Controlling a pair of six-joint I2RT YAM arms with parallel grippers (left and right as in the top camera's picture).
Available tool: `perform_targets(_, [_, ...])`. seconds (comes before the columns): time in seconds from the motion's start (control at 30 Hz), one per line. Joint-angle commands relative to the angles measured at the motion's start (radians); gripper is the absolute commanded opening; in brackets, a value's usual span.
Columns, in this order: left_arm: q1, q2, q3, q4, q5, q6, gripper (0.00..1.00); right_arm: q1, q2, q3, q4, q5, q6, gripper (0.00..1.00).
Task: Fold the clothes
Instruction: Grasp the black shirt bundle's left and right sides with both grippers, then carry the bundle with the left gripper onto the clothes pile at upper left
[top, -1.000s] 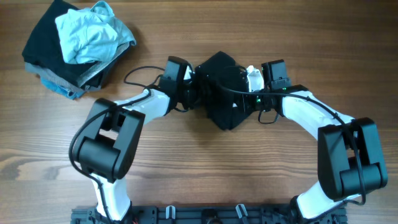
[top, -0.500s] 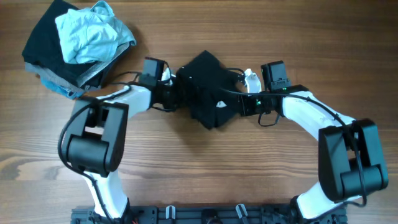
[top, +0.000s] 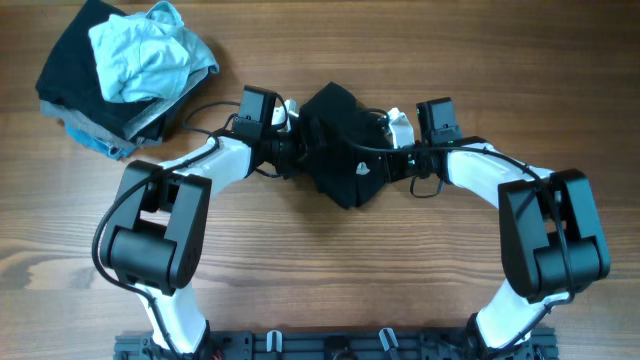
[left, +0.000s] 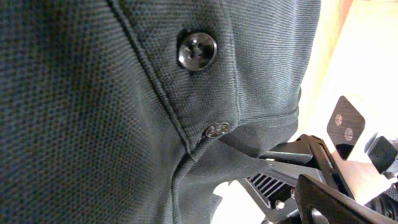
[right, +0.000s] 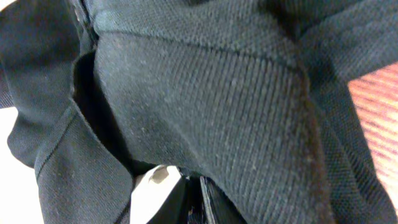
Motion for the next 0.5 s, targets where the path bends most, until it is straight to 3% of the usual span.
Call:
perform_targets(0.0, [-0.040, 0.077, -0.053, 0.014, -0.142, -0.037, 0.98, 0.003, 0.061, -0.001, -0.013, 0.083, -0.027, 0.11])
perform_targets(0.2, [-0.115, 0.156, -0.053, 0.156, -0.229, -0.133, 0.66, 0.003, 0.061, -0.001, -0.027, 0.082, -0.027, 0.11])
perform_targets(0.23, [-0.121, 0.164, -0.054, 0.138, -0.254, -0.155, 0.50, 0.003, 0.061, -0.001, -0.031, 0.082, -0.027, 0.11])
perform_targets(0.37, [-0.114, 0.165, -0.054, 0.130, -0.256, -0.150, 0.09, 0.003, 0.059, -0.001, -0.050, 0.082, -0.026, 0.09])
perform_targets(0.47, [-0.101, 0.165, -0.053, 0.112, -0.245, -0.118, 0.04, 0.002, 0.038, -0.001, -0.091, 0.082, -0.024, 0.08])
